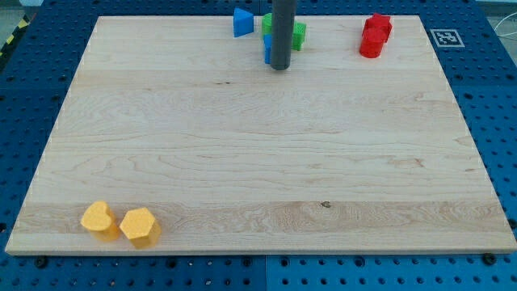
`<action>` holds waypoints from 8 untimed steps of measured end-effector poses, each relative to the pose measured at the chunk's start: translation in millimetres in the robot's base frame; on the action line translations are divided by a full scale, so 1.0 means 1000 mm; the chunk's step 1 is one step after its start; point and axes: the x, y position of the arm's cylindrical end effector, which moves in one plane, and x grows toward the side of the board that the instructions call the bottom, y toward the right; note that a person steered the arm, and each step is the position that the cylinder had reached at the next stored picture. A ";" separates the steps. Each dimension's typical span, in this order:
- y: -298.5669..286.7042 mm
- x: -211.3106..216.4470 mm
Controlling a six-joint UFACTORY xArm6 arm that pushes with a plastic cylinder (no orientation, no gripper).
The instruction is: Move red star closer to the green star
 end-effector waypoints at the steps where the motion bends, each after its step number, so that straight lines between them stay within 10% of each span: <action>1: -0.002 -0.021; 8: 0.266 -0.052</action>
